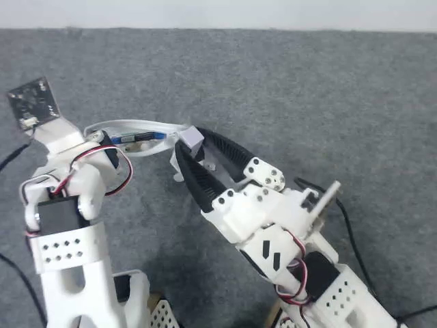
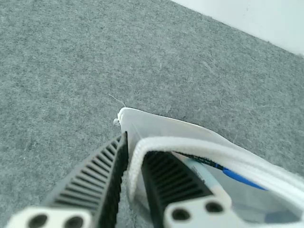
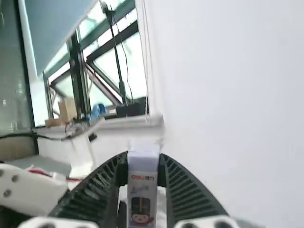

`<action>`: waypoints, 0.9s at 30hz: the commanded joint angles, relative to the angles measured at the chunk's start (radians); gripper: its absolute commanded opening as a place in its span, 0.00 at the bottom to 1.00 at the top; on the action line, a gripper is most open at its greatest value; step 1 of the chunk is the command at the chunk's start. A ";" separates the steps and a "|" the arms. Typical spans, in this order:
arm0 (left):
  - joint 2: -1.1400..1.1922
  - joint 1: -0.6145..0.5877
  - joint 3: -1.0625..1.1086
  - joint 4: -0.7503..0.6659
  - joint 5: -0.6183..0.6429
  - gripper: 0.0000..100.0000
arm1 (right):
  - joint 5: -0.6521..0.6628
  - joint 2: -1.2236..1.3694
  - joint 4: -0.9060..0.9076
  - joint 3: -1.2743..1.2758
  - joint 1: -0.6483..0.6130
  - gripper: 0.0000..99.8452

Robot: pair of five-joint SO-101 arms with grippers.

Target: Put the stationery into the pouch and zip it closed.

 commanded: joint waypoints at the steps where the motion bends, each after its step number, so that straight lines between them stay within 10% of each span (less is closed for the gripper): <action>1: 0.023 0.008 0.007 -0.011 -0.012 0.01 | 0.060 0.048 -0.142 -0.018 -0.007 0.01; 15: 0.023 0.009 0.007 -0.012 -0.012 0.01 | 0.063 0.516 -0.638 -0.029 -0.007 0.01; 27: 0.023 0.008 0.007 -0.012 -0.012 0.01 | 0.061 0.840 -0.705 -0.186 -0.002 0.01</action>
